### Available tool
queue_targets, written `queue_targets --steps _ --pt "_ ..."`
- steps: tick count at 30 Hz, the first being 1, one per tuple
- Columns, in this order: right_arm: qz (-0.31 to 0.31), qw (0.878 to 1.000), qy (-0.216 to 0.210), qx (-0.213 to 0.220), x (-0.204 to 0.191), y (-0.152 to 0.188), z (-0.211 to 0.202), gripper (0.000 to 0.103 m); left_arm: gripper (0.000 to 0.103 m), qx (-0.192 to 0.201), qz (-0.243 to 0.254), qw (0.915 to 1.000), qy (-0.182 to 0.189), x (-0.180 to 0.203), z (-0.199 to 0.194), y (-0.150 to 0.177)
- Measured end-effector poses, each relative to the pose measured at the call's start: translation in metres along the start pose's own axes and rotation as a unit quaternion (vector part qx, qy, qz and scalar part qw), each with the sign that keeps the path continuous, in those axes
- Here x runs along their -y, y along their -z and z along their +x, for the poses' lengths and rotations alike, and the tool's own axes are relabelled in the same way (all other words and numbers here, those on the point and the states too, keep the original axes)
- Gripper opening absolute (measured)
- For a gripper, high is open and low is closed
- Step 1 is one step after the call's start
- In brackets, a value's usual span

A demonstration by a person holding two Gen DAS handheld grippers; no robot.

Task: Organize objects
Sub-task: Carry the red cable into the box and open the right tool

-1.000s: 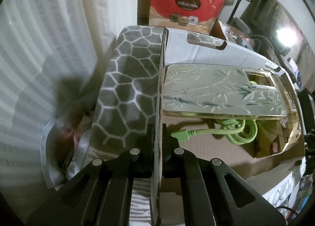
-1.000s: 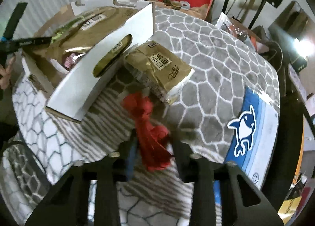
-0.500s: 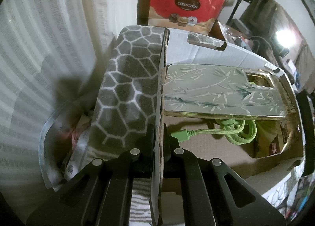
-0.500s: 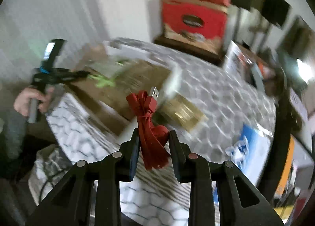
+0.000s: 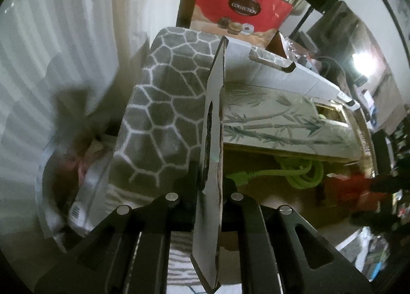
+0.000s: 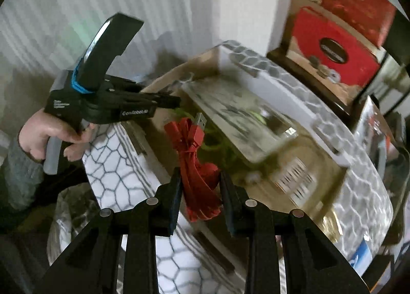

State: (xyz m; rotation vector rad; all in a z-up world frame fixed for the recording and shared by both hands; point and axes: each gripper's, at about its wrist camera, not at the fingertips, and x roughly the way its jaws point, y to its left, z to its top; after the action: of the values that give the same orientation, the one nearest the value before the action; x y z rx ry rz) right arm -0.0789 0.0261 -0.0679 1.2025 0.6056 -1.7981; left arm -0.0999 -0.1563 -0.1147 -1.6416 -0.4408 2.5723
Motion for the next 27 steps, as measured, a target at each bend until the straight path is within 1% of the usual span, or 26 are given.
queue_targets --steps 4,7,9,11,12,13,14,18,20,24,27 --pt "-0.016 1.000 -0.008 -0.014 -0.012 -0.016 0.024 0.029 0.011 0.001 -0.025 0.9994 0.025 -0.007 -0.004 -0.001" --pt "-0.024 0.999 -0.014 -0.020 -0.020 -0.025 0.042 0.029 0.011 0.001 -0.028 0.9993 0.027 -0.007 -0.005 -0.002" --pt "-0.021 1.000 -0.015 -0.016 -0.021 -0.029 0.051 0.034 0.011 0.002 -0.028 0.9994 0.022 -0.006 -0.005 -0.002" --pt "-0.012 1.000 -0.025 -0.007 -0.020 -0.030 0.056 0.037 0.011 0.007 -0.030 0.9992 0.025 -0.006 -0.007 -0.002" --pt "-0.007 1.000 -0.029 -0.004 -0.018 -0.029 0.056 0.040 0.011 0.008 -0.031 0.9991 0.026 -0.007 -0.009 -0.002" --pt "-0.004 1.000 -0.030 -0.002 -0.016 -0.028 0.055 0.046 0.012 0.011 -0.031 0.9991 0.028 -0.007 -0.011 -0.002" --pt "-0.003 1.000 -0.027 0.001 -0.015 -0.028 0.052 0.048 0.013 0.013 -0.030 0.9990 0.028 -0.007 -0.014 -0.002" --pt "0.009 1.000 -0.021 0.021 -0.003 -0.020 0.028 0.048 0.013 0.015 -0.022 0.9993 0.027 -0.004 -0.014 -0.004" --pt "0.021 0.999 -0.013 0.030 0.008 -0.015 0.011 0.048 0.013 0.014 -0.017 0.9996 0.019 -0.002 -0.012 -0.003" --pt "0.047 0.998 0.011 0.039 0.034 0.002 -0.019 0.049 0.014 0.016 -0.007 0.9998 0.006 0.003 -0.011 -0.002" --pt "0.071 0.996 0.046 0.041 0.056 0.016 -0.039 0.051 0.014 0.014 -0.003 0.9999 0.001 0.004 -0.010 -0.001"
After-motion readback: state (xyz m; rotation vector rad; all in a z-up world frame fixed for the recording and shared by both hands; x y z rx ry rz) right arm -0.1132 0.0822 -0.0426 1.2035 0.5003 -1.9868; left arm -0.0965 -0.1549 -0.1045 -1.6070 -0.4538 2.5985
